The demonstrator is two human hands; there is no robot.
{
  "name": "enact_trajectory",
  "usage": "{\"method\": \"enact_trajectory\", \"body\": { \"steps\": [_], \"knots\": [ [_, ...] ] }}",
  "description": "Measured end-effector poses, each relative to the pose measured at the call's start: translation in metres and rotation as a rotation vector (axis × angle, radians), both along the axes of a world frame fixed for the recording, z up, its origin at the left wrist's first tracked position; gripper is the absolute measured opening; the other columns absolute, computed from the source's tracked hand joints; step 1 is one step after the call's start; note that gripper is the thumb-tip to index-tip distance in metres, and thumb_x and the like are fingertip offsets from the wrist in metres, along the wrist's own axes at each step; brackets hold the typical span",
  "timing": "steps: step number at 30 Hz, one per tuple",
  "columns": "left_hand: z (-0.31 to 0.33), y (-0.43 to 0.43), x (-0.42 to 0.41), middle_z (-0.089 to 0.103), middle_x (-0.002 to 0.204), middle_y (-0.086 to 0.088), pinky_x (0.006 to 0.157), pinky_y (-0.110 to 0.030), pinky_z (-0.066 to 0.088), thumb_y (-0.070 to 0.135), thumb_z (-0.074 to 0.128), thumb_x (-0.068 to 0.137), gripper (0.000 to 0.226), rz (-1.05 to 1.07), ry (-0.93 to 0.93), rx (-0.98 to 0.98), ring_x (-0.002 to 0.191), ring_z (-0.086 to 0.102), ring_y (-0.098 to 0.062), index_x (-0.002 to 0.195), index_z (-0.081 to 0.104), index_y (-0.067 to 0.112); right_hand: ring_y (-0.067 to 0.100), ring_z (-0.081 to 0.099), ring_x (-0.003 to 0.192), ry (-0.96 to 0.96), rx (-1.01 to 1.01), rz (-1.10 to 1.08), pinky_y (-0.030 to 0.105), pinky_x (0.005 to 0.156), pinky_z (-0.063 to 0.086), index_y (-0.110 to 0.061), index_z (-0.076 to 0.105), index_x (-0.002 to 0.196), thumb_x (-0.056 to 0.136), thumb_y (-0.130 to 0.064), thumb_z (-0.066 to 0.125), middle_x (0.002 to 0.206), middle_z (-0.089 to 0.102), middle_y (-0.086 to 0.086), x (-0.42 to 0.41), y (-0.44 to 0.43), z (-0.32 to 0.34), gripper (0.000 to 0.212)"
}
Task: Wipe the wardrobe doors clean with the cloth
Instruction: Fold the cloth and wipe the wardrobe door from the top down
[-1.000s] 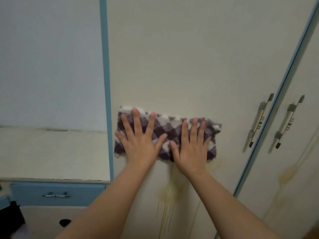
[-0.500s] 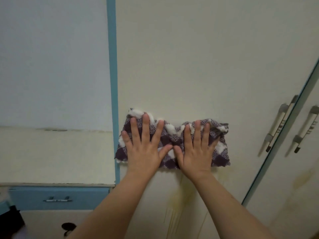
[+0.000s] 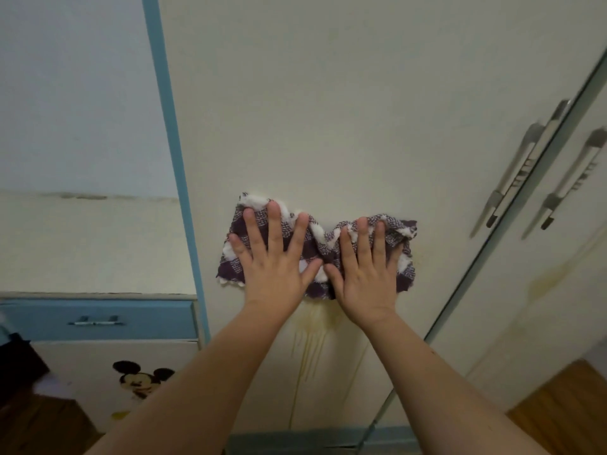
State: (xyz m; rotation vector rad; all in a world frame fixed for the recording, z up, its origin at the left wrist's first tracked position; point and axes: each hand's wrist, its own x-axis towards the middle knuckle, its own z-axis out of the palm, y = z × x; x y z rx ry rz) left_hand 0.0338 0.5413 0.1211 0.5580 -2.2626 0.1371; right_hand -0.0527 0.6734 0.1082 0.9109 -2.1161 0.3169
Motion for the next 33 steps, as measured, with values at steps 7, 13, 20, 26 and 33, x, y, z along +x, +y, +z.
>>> {"method": "enact_trajectory", "body": {
  "steps": [7, 13, 20, 26, 33],
  "knots": [
    [0.056, 0.035, -0.027, -0.019, 0.148, -0.017, 0.100, -0.068, -0.006, 0.071, 0.011, 0.083, 0.076, -0.025, 0.111, -0.010, 0.130, -0.016, -0.046, 0.144, -0.007, 0.029, 0.034, -0.001, 0.139, -0.121, -0.278, 0.002, 0.068, 0.104, 0.008, -0.015, 0.005, 0.146, 0.091, -0.048, 0.028, 0.150, 0.001, 0.012, -0.013, 0.013, 0.052, 0.068],
    [0.045, 0.067, -0.060, -0.041, 0.143, -0.010, 0.100, -0.067, -0.013, 0.073, 0.017, 0.082, 0.081, -0.002, 0.135, -0.115, 0.131, -0.032, -0.039, 0.141, -0.019, 0.031, 0.019, -0.024, 0.139, 0.036, -0.154, -0.002, 0.052, 0.110, -0.007, -0.028, -0.023, 0.142, 0.093, -0.051, 0.021, 0.149, -0.034, -0.007, -0.052, 0.054, 0.040, 0.070],
    [-0.015, 0.104, -0.091, -0.026, 0.151, -0.008, 0.103, -0.063, -0.011, 0.071, 0.024, 0.082, 0.081, -0.043, 0.166, -0.204, 0.137, -0.021, -0.037, 0.145, -0.006, 0.031, 0.022, -0.014, 0.142, 0.121, -0.066, 0.035, 0.052, 0.109, 0.003, -0.021, -0.012, 0.147, 0.097, -0.048, 0.014, 0.154, -0.021, 0.001, -0.087, 0.102, -0.015, 0.062],
    [-0.037, 0.123, -0.103, -0.024, 0.152, -0.008, 0.104, -0.062, -0.009, 0.069, 0.022, 0.083, 0.079, -0.028, 0.148, -0.196, 0.137, -0.021, -0.037, 0.145, -0.007, 0.030, 0.023, -0.014, 0.142, 0.111, -0.002, 0.039, 0.056, 0.106, 0.009, -0.020, -0.009, 0.147, 0.098, -0.046, 0.012, 0.155, -0.020, 0.002, -0.098, 0.122, -0.030, 0.060],
    [-0.035, 0.123, -0.088, -0.019, 0.154, -0.001, 0.108, -0.057, -0.001, 0.062, 0.025, 0.088, 0.066, -0.078, 0.092, -0.152, 0.140, -0.015, -0.029, 0.145, 0.007, 0.034, 0.025, -0.017, 0.141, -0.044, -0.067, 0.027, 0.061, 0.108, 0.005, -0.017, -0.004, 0.148, 0.094, -0.048, 0.018, 0.154, -0.023, 0.003, -0.079, 0.115, -0.030, 0.065]
  ]
}}
